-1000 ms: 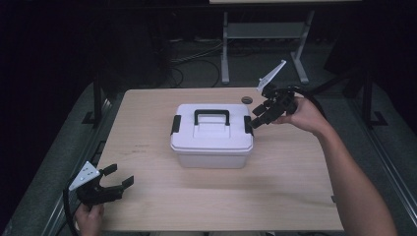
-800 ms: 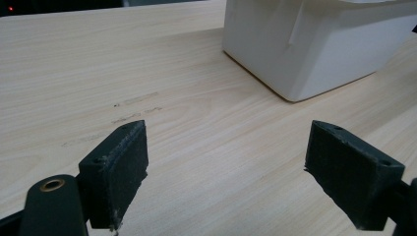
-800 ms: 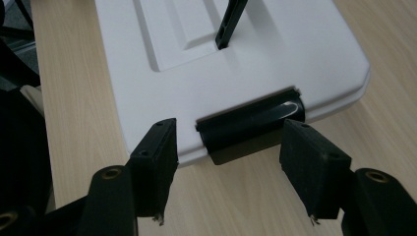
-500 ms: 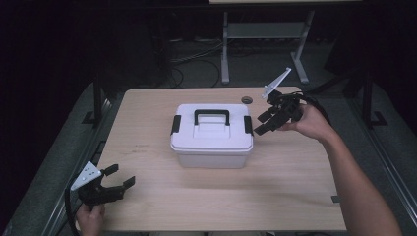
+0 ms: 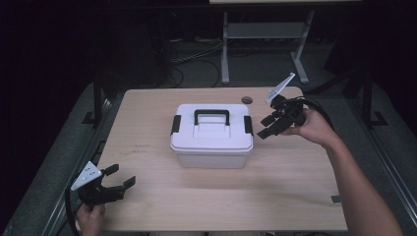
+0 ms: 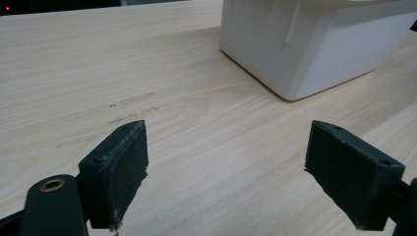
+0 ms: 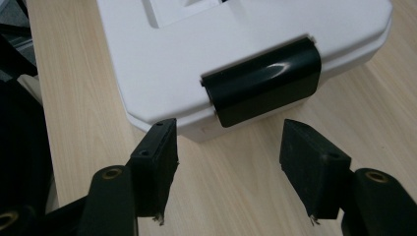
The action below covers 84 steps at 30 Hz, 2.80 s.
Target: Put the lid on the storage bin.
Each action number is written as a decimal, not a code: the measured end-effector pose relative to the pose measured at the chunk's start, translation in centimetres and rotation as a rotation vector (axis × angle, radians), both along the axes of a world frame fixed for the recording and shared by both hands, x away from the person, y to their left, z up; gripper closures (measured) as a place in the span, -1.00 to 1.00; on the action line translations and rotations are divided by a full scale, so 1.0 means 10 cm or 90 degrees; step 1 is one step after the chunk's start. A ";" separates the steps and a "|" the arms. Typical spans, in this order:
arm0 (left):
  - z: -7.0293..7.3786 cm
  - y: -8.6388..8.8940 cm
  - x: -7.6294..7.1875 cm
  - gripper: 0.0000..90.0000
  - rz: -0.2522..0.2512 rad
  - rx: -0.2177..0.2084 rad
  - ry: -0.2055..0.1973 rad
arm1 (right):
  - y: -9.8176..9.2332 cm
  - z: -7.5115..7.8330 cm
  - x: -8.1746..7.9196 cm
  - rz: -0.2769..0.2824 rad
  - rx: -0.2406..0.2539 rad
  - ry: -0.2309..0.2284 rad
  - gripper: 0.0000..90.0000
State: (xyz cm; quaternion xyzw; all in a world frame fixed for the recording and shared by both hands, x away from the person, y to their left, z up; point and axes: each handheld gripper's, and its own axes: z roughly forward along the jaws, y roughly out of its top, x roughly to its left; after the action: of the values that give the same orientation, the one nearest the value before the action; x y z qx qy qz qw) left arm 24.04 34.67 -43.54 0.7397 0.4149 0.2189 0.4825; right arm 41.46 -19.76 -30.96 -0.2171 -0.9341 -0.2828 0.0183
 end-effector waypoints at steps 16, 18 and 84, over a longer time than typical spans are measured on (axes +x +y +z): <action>0.00 -0.02 0.00 -0.65 -0.003 0.001 0.001 | -0.17 -0.17 -0.10 -0.017 0.009 0.016 -0.13; 0.00 -0.02 0.00 -0.65 -0.003 0.003 0.001 | -0.19 -0.19 -0.13 -0.020 0.009 0.019 -0.13; -0.01 -0.05 -0.03 -0.65 -0.004 0.017 0.003 | -0.90 -0.87 -0.71 -0.108 0.047 0.070 -0.13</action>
State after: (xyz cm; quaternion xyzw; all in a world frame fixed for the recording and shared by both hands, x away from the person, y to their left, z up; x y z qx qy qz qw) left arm 23.77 34.22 -43.62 0.7476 0.4108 0.2211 0.4726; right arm 34.32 -28.73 -39.70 -0.3101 -0.8988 -0.3051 0.0533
